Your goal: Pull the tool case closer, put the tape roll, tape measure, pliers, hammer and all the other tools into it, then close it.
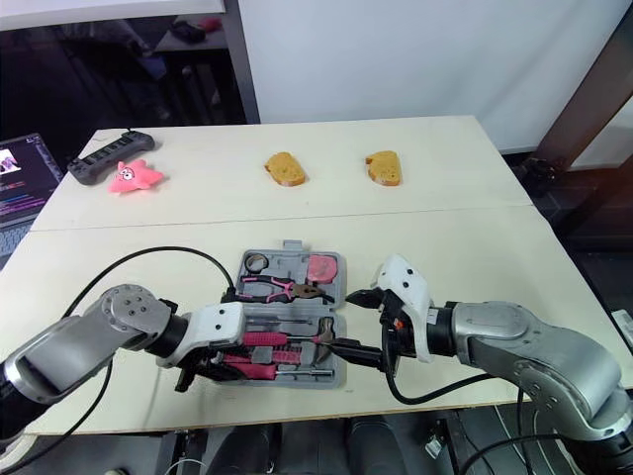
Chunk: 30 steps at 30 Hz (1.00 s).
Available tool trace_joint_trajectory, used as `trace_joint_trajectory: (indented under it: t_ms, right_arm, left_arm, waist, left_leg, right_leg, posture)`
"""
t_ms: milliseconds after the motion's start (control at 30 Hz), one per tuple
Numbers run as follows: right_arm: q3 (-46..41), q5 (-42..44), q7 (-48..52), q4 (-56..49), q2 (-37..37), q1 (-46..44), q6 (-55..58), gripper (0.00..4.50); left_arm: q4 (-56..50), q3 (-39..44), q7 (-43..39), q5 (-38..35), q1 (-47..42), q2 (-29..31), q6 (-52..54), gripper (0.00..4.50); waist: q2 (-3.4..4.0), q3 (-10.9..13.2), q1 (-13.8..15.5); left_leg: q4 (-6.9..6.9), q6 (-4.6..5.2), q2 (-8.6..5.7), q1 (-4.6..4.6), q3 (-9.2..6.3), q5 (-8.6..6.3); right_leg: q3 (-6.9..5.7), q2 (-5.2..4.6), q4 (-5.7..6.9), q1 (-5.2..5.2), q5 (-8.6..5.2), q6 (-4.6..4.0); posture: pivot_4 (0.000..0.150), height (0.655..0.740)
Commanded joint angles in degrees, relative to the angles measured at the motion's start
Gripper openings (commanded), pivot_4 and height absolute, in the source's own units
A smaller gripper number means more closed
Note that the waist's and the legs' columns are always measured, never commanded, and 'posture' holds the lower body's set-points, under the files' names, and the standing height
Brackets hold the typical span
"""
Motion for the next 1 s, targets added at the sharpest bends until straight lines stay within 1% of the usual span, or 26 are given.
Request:
trace_joint_trajectory:
  t_ms: [33, 133, 300, 533, 733, 833, 900, 1000]
  right_arm:
    - [-0.39, -0.01, -0.11, -1.38, 0.40, -0.14, -0.93, 4.50]
    - [-0.38, -0.13, -0.18, -1.50, 0.48, 0.09, -0.87, 4.50]
    - [-0.63, -0.15, -0.26, -1.67, 0.38, 0.48, -0.87, 4.50]
    - [-0.97, 0.35, -0.63, -1.99, 0.25, 0.64, -0.58, 4.50]
    - [-1.43, 0.67, -0.64, -2.26, -0.16, 1.07, -0.39, 4.50]
    - [-1.58, 0.70, -0.69, -2.36, -0.28, 1.25, -0.36, 4.50]
    - [-1.76, 0.82, -0.72, -2.42, -0.37, 1.34, -0.27, 4.50]
    - [-1.93, 1.02, -0.78, -2.53, -0.39, 1.48, -0.12, 4.50]
  left_arm:
    - [0.96, 1.86, 0.27, -0.98, 0.75, -2.13, -3.33, 0.07]
    - [2.22, 2.90, -0.43, -2.55, 2.86, -3.92, -5.75, 0.07]
    - [4.39, 2.30, -0.18, -0.62, 4.38, -4.46, -8.49, 0.07]
    - [7.53, 0.06, 1.71, 3.70, 5.42, -7.27, -12.58, 0.07]
    - [9.65, -1.85, 1.63, 7.64, 8.09, -6.81, -15.96, 0.07]
    - [11.77, -3.50, 1.92, 11.19, 8.85, -6.36, -19.22, 0.07]
    - [13.58, -4.41, 2.89, 13.29, 9.18, -6.82, -20.38, 0.07]
    - [15.63, -4.90, 3.27, 14.47, 9.33, -7.85, -21.12, 0.07]
  waist:
    - [0.00, 0.00, 0.04]
    - [0.01, -0.01, 0.02]
    - [0.01, -0.01, -0.03]
    - [0.01, -0.01, 0.03]
    - [0.08, -0.05, -0.05]
    - [0.13, -0.09, 0.01]
    - [0.26, -0.21, 0.05]
    - [0.62, -0.50, 0.10]
  left_leg:
    - [0.00, 0.00, 0.00, 0.00, 0.00, 0.00]
    - [0.00, 0.00, 0.00, 0.00, -0.01, 0.00]
    - [0.00, 0.01, 0.02, 0.03, -0.01, 0.00]
    - [0.00, 0.01, 0.01, 0.02, 0.00, 0.00]
    - [0.00, 0.01, 0.02, 0.04, 0.00, -0.01]
    - [0.00, 0.02, 0.02, 0.04, 0.00, -0.01]
    - [0.00, 0.02, 0.01, 0.05, 0.02, -0.01]
    - [0.00, 0.03, -0.01, 0.10, 0.02, -0.02]
  right_leg:
    - [0.00, 0.00, 0.00, 0.00, 0.00, 0.00]
    - [0.00, 0.00, 0.00, 0.00, 0.00, 0.00]
    - [0.00, 0.03, 0.03, 0.00, 0.00, -0.01]
    - [0.01, 0.01, 0.01, 0.00, 0.00, 0.00]
    - [0.02, 0.02, 0.02, 0.00, 0.00, 0.00]
    - [0.02, 0.02, 0.02, 0.01, 0.00, 0.00]
    - [0.02, 0.01, 0.01, 0.02, 0.00, 0.00]
    - [0.02, -0.02, -0.03, 0.12, 0.00, 0.00]
  posture:
    - [0.150, 0.7400]
    - [0.150, 0.7400]
    - [0.150, 0.7400]
    - [0.150, 0.7400]
    - [0.150, 0.7400]
    - [0.150, 0.7400]
    - [0.150, 0.7400]
    - [0.150, 0.7400]
